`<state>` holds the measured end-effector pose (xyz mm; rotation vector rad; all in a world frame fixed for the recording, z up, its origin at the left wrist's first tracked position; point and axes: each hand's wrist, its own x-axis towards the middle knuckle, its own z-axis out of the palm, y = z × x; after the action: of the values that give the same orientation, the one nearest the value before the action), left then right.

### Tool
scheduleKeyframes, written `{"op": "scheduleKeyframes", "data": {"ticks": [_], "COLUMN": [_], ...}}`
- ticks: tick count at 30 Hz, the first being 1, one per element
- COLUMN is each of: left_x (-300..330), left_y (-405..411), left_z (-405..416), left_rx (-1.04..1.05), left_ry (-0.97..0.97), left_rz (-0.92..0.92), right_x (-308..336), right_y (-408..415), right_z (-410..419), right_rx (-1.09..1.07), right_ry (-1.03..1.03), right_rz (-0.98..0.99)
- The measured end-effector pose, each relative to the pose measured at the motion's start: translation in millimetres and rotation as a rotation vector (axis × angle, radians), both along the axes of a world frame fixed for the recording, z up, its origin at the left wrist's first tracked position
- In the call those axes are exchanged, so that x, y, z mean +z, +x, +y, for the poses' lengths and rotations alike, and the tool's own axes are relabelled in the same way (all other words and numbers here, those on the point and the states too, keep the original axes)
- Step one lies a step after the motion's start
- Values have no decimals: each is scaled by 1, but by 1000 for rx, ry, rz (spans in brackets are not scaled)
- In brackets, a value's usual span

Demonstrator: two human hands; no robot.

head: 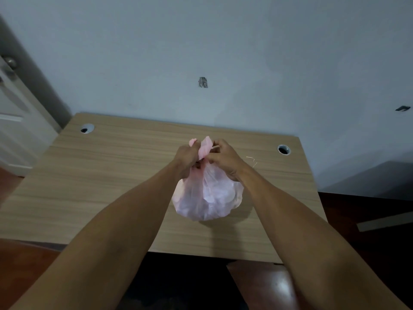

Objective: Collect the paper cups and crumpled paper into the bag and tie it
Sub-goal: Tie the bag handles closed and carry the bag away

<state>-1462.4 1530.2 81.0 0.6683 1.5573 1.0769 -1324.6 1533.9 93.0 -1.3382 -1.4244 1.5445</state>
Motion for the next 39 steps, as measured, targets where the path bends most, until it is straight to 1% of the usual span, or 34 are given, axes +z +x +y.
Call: {"op": "scheduleKeyframes", "data": {"ticks": [3,5,9,11,14,18,19,21,23,24,25,27,28,29,30,31,33,35,37,39], "left_x": [-8,-9,-5,-1,2,-5,-4,2,7,10,12,17,18,22,25,27,33,35,35,33], "left_y": [-4,-4,5,10,10,9,9,9,5,2,-3,-11,-13,-16,-17,-18,-21,-24,-28,-31], "left_z": [1,1,0,-4,-15,-23,-26,-28,-24,-19,-15,-9,-7,-7,-7,-6,-6,-5,-4,-4], "left_rx": [15,17,-1,-72,-195,-336,-343,-316,-279,-283,-296,-359,-393,-415,-421,-420,-377,-329,-295,-285], "left_ry": [-30,-48,-40,19,183,487,551,620,538,466,404,279,221,173,134,100,35,-23,-28,-48], "left_rz": [-79,-91,-102,-68,84,502,576,615,676,729,791,896,894,846,740,595,353,266,238,206], "right_x": [1,-1,-5,-4,-6,-1,2,7,13,14,17,19,18,16,14,11,7,3,0,-2], "right_y": [1,0,-4,-4,-2,-2,-1,0,1,2,4,10,12,13,12,10,6,7,11,15], "right_z": [-2,-3,-3,-2,8,20,23,28,28,26,23,20,20,20,20,19,16,10,4,2], "right_rx": [53,43,-118,-188,-294,-399,-408,-414,-326,-238,-127,108,200,251,271,266,241,226,214,205], "right_ry": [-58,-38,139,141,136,2,4,32,16,4,22,185,294,399,490,575,739,894,1047,1192], "right_rz": [80,72,-80,-56,-75,-4,-37,-80,-43,-24,-48,-274,-412,-539,-630,-700,-815,-855,-834,-876]}}
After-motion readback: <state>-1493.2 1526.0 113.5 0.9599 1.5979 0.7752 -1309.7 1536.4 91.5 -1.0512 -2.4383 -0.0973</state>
